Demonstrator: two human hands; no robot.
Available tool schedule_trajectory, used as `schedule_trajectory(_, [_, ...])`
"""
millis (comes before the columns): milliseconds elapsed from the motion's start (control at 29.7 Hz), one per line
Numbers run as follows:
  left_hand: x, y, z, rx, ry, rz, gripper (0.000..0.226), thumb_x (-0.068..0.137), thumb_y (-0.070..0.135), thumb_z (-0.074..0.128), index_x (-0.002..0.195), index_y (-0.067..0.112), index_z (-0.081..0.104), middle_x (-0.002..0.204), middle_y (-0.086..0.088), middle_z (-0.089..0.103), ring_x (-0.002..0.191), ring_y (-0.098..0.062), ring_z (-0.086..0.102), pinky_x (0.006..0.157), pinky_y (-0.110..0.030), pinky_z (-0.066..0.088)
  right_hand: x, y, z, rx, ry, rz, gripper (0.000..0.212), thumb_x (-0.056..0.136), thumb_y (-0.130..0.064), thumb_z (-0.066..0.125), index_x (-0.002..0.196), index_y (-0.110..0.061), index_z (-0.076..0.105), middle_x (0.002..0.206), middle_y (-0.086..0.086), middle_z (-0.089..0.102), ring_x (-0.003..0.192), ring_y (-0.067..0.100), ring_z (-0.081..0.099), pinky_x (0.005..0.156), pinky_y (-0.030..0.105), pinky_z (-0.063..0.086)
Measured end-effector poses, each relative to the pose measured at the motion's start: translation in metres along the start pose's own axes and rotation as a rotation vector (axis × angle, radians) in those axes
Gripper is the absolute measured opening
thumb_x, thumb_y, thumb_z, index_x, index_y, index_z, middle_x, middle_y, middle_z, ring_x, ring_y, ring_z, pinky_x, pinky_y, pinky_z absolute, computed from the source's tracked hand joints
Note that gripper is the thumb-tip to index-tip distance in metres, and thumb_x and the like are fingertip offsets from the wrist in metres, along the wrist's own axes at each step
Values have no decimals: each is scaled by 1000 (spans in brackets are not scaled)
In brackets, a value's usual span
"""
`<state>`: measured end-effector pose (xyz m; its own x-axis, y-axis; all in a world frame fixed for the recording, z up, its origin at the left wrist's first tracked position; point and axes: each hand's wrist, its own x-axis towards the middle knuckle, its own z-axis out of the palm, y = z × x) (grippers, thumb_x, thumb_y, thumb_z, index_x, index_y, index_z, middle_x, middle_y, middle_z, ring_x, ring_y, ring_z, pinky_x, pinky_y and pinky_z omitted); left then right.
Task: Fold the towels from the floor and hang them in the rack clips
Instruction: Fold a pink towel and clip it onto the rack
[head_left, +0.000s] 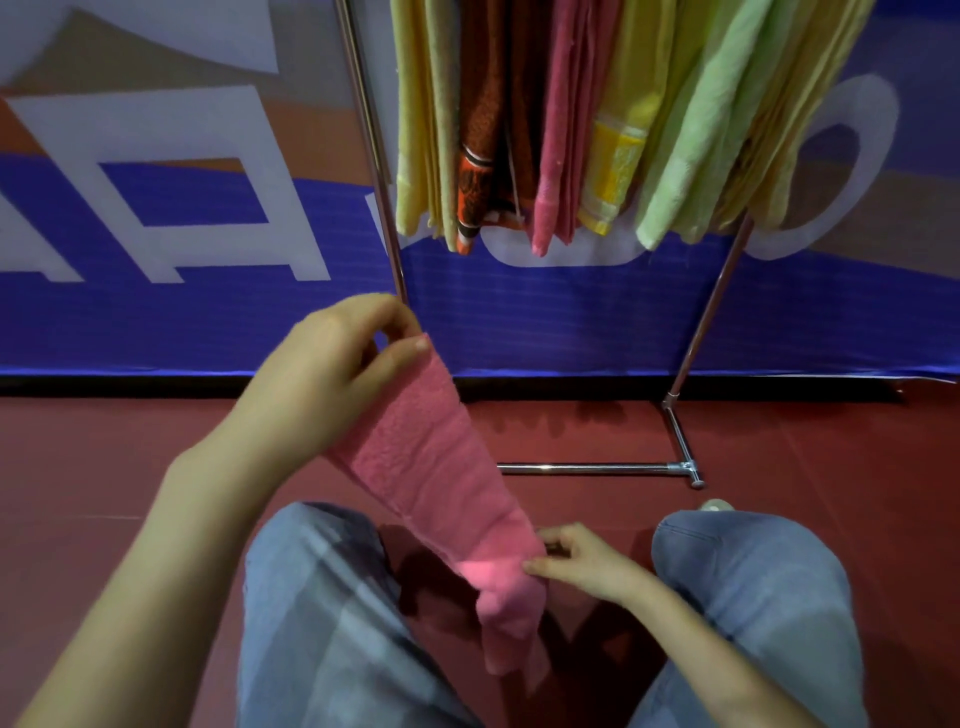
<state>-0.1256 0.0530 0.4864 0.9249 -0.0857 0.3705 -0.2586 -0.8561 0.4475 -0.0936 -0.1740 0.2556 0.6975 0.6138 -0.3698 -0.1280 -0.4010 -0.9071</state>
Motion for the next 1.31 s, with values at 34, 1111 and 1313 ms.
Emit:
schedule_trajectory(34, [-3, -6, 8, 77, -17, -36, 26, 82, 43, 50, 86, 19, 57, 81, 2, 57, 71, -21, 52, 62, -34, 37, -4, -5, -3, -7, -12, -4, 7, 82, -6, 61, 83, -11, 65, 77, -14, 65, 68, -10, 52, 70, 12, 42])
schedule_trajectory(1111, [-14, -10, 85, -917, -396, -292, 25, 77, 38, 50, 66, 15, 49, 57, 11, 46, 54, 3, 40, 54, -13, 35, -52, -111, -61, 177, -281, -118, 52, 48, -62, 77, 76, -18, 70, 70, -17, 69, 70, -4, 60, 72, 13, 47])
schedule_trajectory(1313, [-7, 11, 98, -959, -520, -296, 43, 87, 54, 37, 85, 21, 64, 77, 7, 68, 79, -6, 61, 79, -19, 48, -51, -155, -58, 166, -311, -220, 28, 57, -48, 70, 75, -26, 72, 71, -24, 69, 73, -10, 61, 70, 6, 45])
